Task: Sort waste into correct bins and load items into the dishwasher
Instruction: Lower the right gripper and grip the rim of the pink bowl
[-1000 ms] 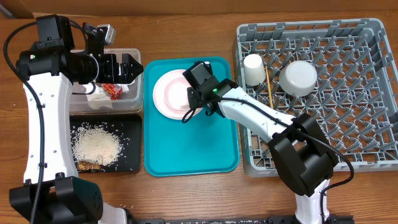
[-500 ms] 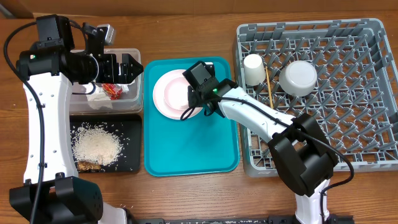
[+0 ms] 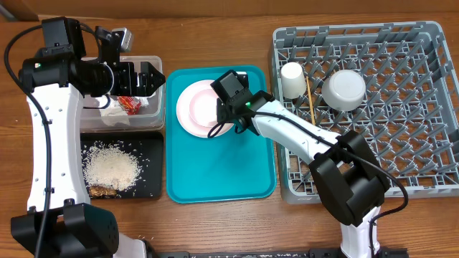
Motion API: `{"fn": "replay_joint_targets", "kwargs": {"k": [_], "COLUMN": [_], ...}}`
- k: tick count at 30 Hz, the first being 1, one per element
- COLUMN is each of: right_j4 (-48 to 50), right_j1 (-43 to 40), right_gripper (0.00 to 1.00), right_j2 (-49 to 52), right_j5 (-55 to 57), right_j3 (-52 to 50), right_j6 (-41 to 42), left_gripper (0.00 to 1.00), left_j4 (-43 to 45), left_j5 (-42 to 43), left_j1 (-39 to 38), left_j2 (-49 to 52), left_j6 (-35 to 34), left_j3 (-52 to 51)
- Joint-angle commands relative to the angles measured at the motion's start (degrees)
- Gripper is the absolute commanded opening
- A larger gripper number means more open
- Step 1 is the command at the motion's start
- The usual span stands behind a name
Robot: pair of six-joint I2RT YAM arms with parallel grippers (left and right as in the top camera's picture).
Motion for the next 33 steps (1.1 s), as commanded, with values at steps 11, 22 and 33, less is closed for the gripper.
{"fn": "replay_joint_targets", "kwargs": {"k": [11,22,33], "right_j4": [0.4,1.0,4.9], "right_j1": [0.2,0.2,-0.1], "right_gripper": [0.17,0.18,0.04], "right_j2": [0.8,1.4,-1.2], "right_j5": [-0.1,-0.1,0.4], "right_j3": [0.1,0.1,4.3], "right_j6": [0.7,0.6,-1.3], "left_gripper": [1.0,1.0,1.0], "left_j4": [0.0,0.0,0.0], "left_j5": [-0.1,-0.1,-0.1], "left_j1": [-0.4,-0.4,-0.4], "left_j2": [-0.4,-0.4,-0.4], "left_j6": [-0.4,-0.4,-0.4], "left_j3": [1.5,1.5,1.5]}}
